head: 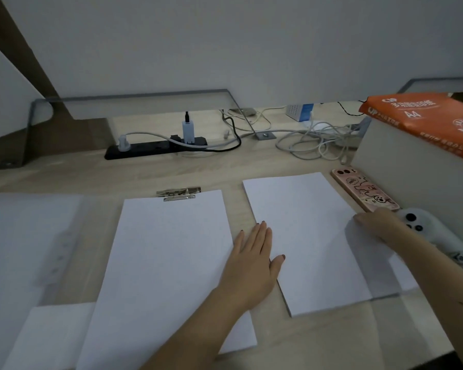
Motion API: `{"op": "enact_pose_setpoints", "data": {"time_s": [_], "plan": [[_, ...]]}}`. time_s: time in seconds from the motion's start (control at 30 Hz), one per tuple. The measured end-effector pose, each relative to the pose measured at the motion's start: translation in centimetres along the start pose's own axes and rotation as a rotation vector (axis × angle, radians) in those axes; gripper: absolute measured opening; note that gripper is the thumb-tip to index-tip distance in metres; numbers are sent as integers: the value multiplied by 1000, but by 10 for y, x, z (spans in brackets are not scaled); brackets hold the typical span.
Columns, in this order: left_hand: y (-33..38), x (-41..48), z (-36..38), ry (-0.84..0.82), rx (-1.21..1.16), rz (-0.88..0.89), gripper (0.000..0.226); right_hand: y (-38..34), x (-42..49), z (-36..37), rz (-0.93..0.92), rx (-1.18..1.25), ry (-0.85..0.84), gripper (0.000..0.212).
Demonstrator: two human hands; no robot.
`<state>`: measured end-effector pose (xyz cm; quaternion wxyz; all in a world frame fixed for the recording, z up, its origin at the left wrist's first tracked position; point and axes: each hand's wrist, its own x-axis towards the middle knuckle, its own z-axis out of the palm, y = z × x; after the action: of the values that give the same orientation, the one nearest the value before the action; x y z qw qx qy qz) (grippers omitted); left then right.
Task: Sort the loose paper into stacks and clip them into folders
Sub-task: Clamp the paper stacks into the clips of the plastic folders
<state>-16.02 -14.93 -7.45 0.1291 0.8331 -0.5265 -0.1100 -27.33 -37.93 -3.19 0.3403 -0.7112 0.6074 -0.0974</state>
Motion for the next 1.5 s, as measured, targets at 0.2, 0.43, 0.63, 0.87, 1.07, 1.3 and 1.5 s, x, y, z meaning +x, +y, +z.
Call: {"op": "enact_pose_setpoints", "data": {"time_s": [0.2, 0.43, 0.63, 0.87, 1.07, 1.3, 1.5], "plan": [[-1, 0, 1, -18, 9, 2, 103, -7, -5, -7, 9, -7, -51, 43], [-4, 0, 2, -34, -29, -10, 84, 2, -28, -24, -114, 262, -222, 21], [3, 1, -24, 194, -979, -247, 39, -8, -68, -45, -229, 678, -243, 24], [-10, -31, -98, 267, -1510, -334, 28, -35, -124, -34, -406, 830, -438, 20], [-51, -84, -125, 399, -1386, -342, 29, -76, -160, 6, -415, 858, -585, 19], [-122, -160, -148, 547, -1256, -540, 20, -128, -208, 93, -548, 768, -691, 19], [-212, -228, -165, 841, -694, -742, 15, -154, -252, 173, -448, 733, -870, 15]]}}
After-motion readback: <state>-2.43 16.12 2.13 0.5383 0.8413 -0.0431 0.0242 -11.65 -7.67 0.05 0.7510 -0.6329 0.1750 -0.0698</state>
